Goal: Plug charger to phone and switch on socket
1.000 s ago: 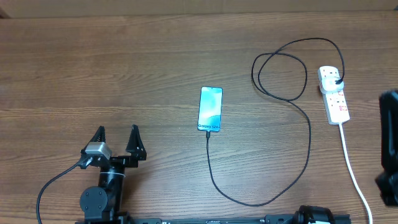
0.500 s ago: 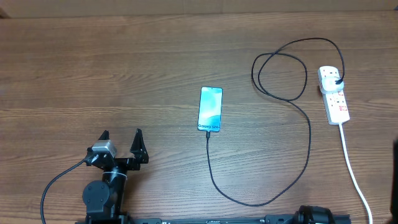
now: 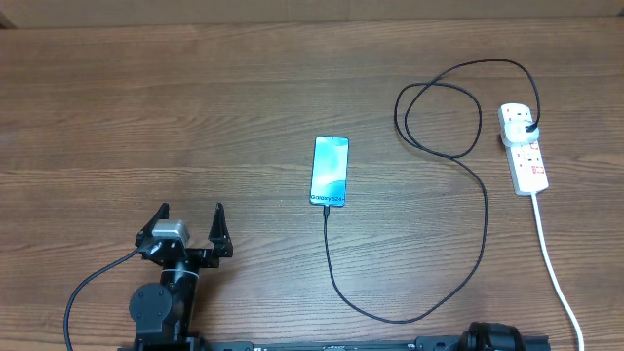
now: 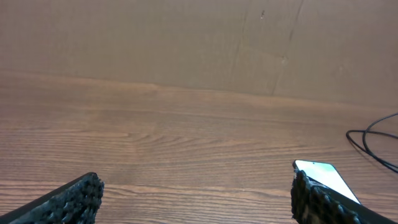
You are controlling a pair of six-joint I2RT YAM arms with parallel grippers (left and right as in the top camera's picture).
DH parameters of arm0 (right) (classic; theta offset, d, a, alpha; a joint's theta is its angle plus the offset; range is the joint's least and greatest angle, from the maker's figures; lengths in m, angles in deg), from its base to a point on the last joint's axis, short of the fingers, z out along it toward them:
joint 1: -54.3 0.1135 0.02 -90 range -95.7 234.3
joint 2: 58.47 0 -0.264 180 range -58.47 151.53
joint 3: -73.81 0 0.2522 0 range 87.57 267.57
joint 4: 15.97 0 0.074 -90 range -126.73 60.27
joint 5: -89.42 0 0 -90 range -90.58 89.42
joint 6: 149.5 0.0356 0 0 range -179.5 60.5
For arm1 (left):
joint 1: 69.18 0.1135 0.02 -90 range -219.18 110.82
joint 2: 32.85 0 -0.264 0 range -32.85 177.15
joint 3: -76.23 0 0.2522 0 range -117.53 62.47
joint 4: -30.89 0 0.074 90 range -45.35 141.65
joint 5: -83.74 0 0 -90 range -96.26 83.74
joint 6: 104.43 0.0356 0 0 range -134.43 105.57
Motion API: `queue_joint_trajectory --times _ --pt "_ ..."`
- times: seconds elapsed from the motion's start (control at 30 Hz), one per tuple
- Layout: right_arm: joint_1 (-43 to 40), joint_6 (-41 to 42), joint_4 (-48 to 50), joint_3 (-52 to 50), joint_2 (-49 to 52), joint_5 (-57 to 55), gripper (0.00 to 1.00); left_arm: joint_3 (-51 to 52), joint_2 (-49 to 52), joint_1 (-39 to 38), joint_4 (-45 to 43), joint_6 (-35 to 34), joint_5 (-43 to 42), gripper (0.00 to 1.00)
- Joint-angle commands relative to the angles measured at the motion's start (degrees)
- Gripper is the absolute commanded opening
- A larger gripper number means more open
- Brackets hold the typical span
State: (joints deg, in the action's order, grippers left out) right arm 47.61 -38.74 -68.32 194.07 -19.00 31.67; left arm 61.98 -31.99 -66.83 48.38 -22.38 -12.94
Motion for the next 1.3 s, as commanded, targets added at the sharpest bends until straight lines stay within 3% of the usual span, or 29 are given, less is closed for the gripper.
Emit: queue_joint_trajectory --times 0.0,0.43,0.7,0.93,1.17,1.27 --pt "0.3 -0.3 0.5 -1.2 -3.2 2.2 0.1 0.2 -0.5 0.3 0.1 1.8 -0.2 1.0" --pt "0.3 -0.3 10.3 -15.0 -22.1 2.2 0.1 0.2 -0.5 0.3 0.1 1.7 -0.2 1.0" --pt "9.1 -7.5 11.1 -17.0 -29.6 2.1 0.1 0.2 -0.5 0.3 0.1 1.7 -0.2 1.0" --pt "11.0 -10.5 13.6 -21.4 -38.3 1.9 0.1 0.2 -0.5 0.3 0.1 1.7 -0.2 1.0" --pt "11.2 -12.1 14.1 -22.1 -39.2 0.0 0.11 0.2 -0.5 0.3 0.1 1.7 -0.2 0.99" --pt "10.7 -12.1 15.0 -23.3 -39.2 -3.7 0.19 0.2 -0.5 0.3 0.1 1.7 -0.2 1.0"
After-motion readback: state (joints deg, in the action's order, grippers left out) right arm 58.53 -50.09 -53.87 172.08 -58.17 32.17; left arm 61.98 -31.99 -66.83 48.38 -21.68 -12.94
